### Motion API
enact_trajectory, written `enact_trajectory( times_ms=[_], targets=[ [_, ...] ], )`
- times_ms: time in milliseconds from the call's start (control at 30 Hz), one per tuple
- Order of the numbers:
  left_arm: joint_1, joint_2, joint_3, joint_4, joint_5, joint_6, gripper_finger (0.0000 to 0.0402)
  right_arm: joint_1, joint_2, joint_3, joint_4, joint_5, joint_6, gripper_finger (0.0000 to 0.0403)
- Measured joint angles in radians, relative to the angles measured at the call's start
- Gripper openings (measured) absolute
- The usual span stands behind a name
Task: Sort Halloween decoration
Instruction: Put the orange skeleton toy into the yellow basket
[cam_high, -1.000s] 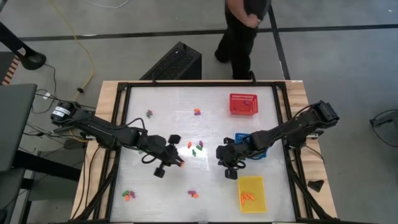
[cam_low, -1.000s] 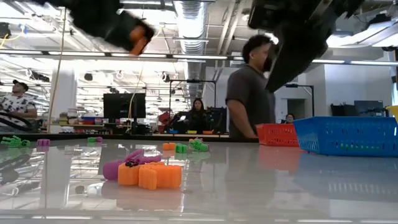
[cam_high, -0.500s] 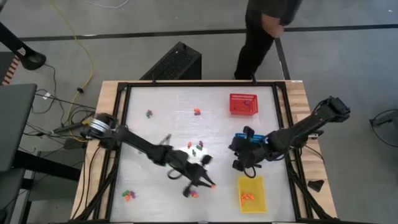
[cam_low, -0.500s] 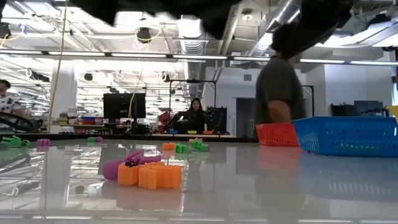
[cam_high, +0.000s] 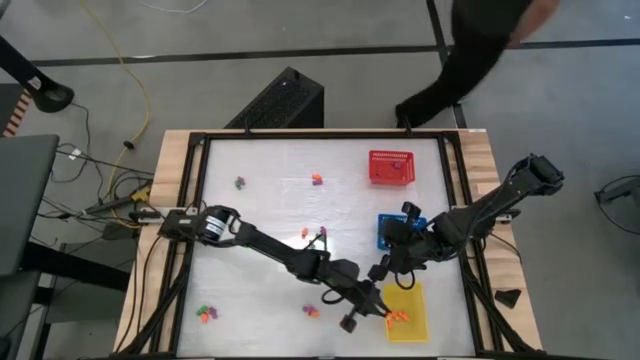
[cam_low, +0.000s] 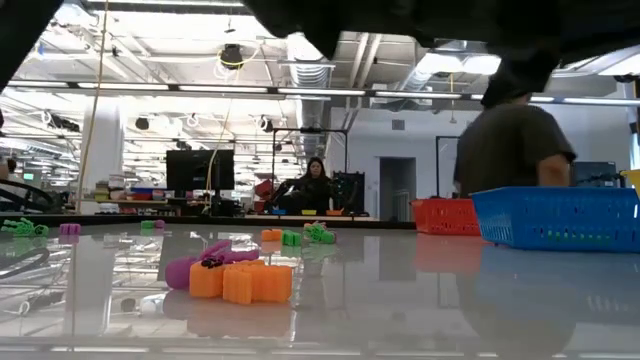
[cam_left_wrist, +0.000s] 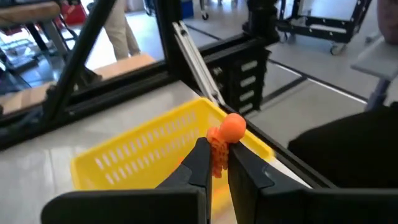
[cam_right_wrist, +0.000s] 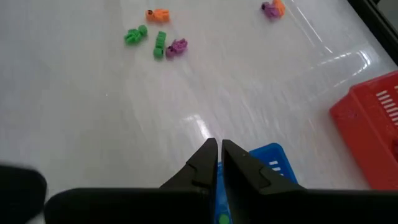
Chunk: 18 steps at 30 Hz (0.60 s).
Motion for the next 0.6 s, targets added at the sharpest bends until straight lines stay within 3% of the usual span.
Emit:
enact_trajectory(
  times_ms=[300,600],
  targets=[
    [0.012,0.172,0.189,-0.05,-0.025,-0.03,0.0016,-0.009,0.0,0.0,-0.004,0.001,-0.006,0.0055],
    [0.029,0.179,0.209,-0.076,-0.072,-0.013,0.0016,-0.012,0.0,0.0,-0.002,0.025,-0.012,0.0055]
  ],
)
